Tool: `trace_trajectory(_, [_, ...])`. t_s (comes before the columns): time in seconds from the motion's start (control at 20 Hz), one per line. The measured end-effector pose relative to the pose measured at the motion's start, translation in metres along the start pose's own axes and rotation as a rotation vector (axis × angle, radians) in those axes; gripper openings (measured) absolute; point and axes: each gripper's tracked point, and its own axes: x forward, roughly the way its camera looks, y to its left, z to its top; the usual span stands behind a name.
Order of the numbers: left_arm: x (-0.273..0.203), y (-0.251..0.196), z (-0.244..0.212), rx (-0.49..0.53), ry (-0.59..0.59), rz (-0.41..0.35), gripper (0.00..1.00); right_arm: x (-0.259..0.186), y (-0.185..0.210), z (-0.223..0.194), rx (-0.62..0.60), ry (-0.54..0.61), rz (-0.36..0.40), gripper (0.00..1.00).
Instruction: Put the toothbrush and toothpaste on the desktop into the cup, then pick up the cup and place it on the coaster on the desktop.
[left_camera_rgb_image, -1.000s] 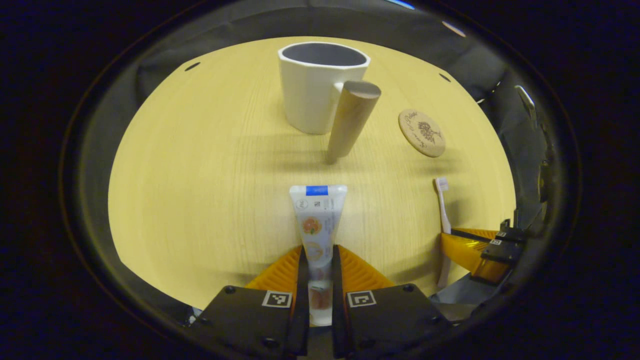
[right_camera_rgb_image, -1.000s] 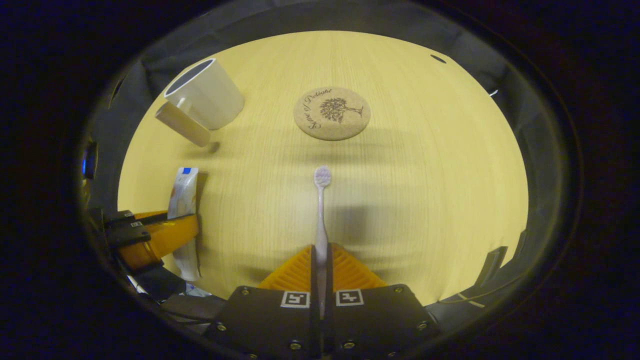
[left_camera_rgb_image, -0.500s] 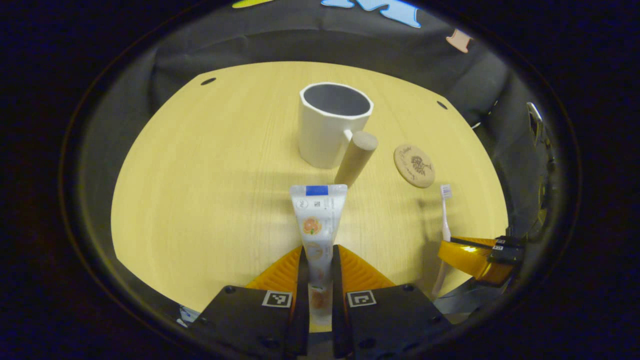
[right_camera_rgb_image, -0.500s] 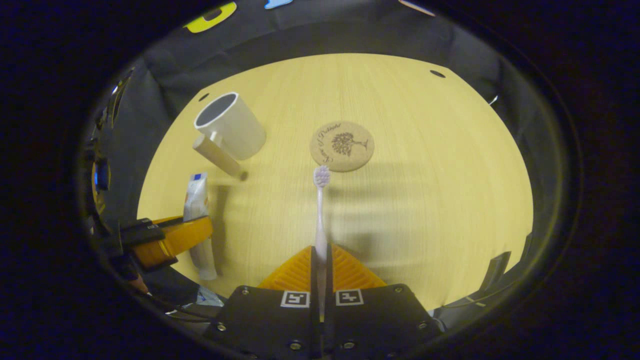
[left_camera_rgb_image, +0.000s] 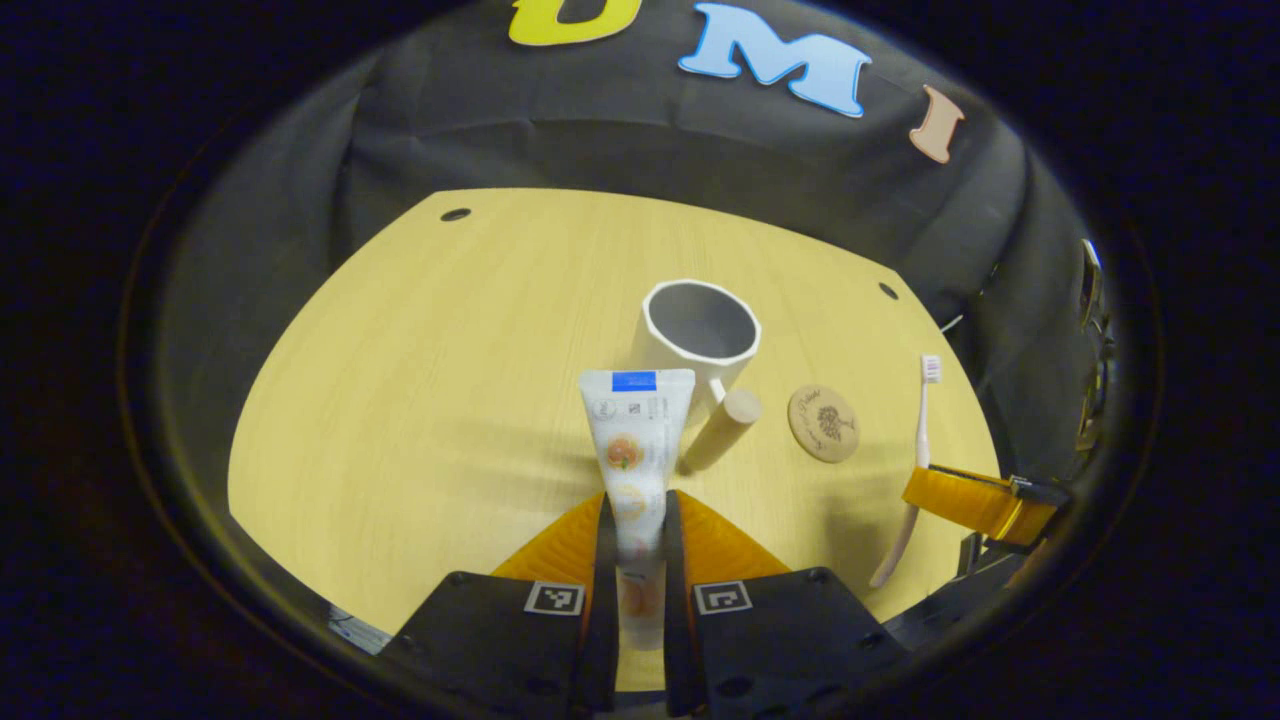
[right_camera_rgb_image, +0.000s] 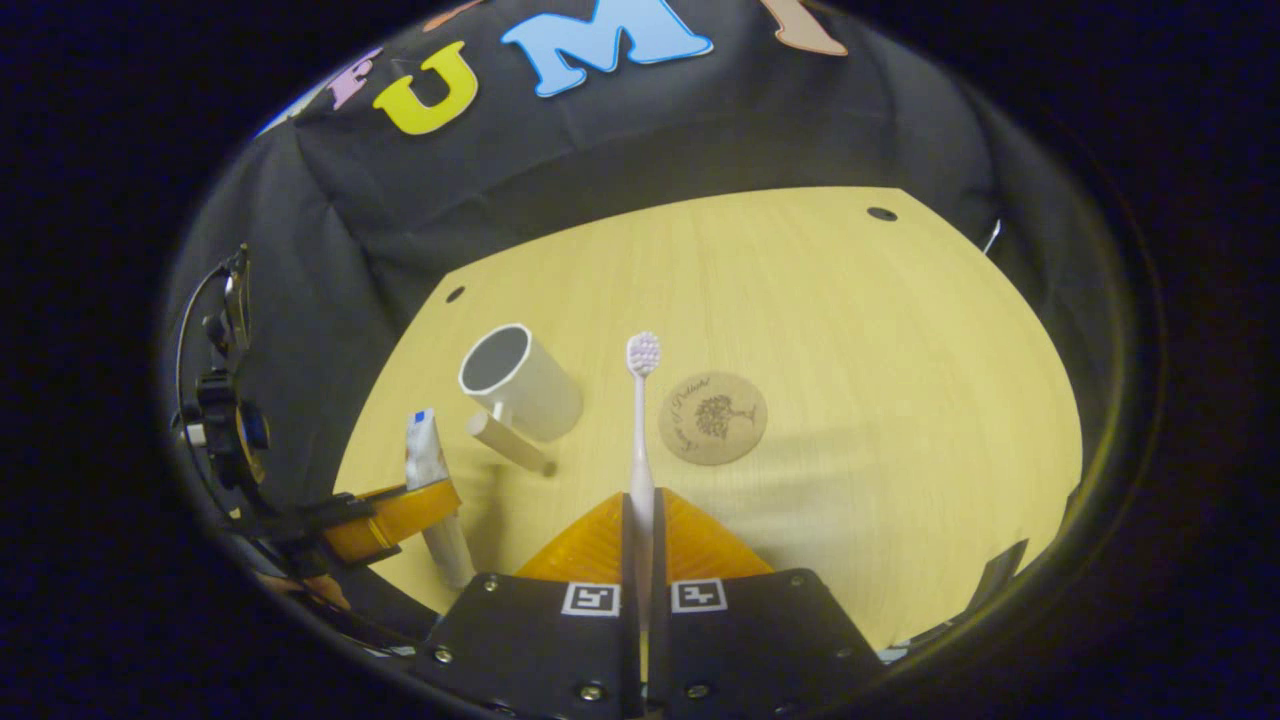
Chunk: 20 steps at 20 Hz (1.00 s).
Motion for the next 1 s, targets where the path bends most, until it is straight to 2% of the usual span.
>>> trace_trajectory(0.4, [-0.015, 0.007, 0.08, -0.008, -0.25, 0.016, 0.26, -0.018, 0.011, 0.053, -0.046, -0.217, 0.043, 0.05])
trace_trajectory(0.6, [-0.02, 0.01, 0.124, -0.021, -0.378, 0.005, 0.25, -0.025, 0.013, 0.069, -0.077, -0.274, 0.042, 0.04])
trace_trajectory(0.75, [-0.026, 0.007, 0.155, -0.028, -0.461, -0.022, 0.25, -0.029, 0.014, 0.079, -0.107, -0.309, 0.028, 0.04])
trace_trajectory(1.0, [-0.042, -0.018, 0.198, -0.021, -0.63, -0.128, 0.25, -0.03, 0.022, 0.087, -0.11, -0.332, 0.035, 0.04])
